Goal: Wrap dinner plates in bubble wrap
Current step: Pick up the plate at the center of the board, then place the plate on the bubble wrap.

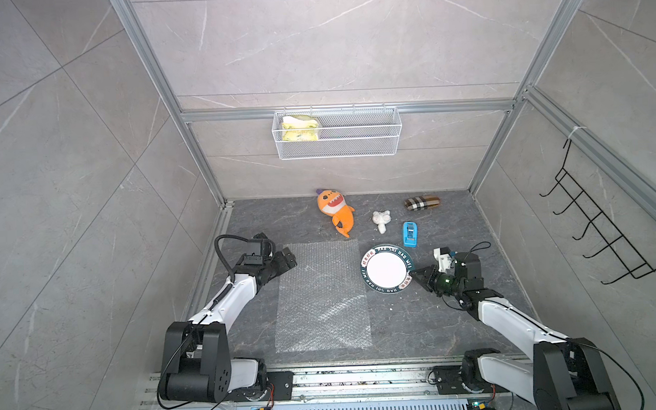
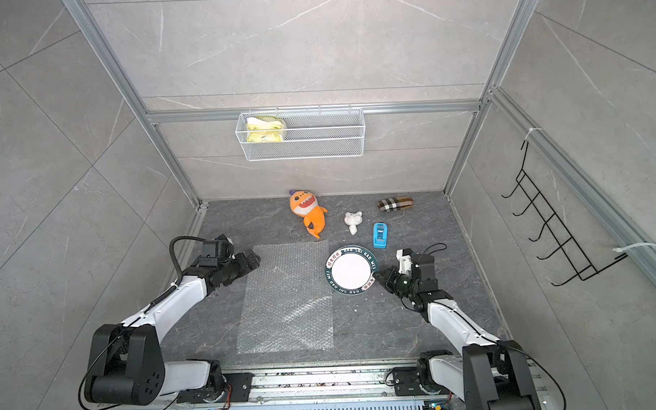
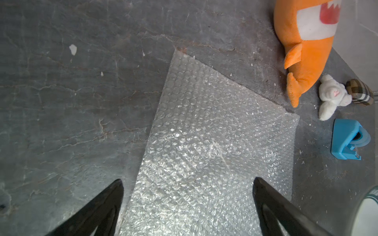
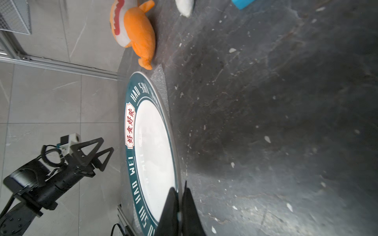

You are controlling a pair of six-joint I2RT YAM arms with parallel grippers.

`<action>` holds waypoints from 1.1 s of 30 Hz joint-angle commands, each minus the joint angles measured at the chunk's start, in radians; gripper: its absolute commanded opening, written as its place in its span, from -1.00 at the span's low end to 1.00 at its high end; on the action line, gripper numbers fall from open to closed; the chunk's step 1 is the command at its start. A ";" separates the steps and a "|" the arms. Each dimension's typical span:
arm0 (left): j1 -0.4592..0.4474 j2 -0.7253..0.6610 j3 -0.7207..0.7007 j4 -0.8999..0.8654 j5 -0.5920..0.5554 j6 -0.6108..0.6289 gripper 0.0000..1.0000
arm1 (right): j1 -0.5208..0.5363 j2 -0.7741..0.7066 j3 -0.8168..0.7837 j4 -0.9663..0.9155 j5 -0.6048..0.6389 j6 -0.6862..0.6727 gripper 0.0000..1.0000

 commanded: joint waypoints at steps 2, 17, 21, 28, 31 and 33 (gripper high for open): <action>0.047 -0.011 -0.028 -0.096 0.032 -0.053 0.97 | 0.084 0.068 0.086 0.068 -0.042 0.019 -1.00; 0.073 -0.008 -0.080 -0.090 0.072 -0.067 0.98 | 0.514 0.582 0.402 0.246 0.099 0.052 -1.00; 0.082 -0.008 -0.094 -0.081 0.083 -0.068 0.98 | 0.544 0.679 0.441 0.260 0.119 0.061 -1.00; 0.086 0.009 -0.114 -0.051 0.097 -0.073 0.97 | 0.552 0.770 0.445 0.245 0.121 0.055 -1.00; 0.087 0.016 -0.119 -0.041 0.106 -0.075 0.97 | 0.553 0.791 0.456 0.170 0.112 0.030 -0.98; 0.086 0.018 -0.121 -0.037 0.108 -0.074 0.98 | 0.554 0.797 0.464 0.121 0.106 0.013 -0.74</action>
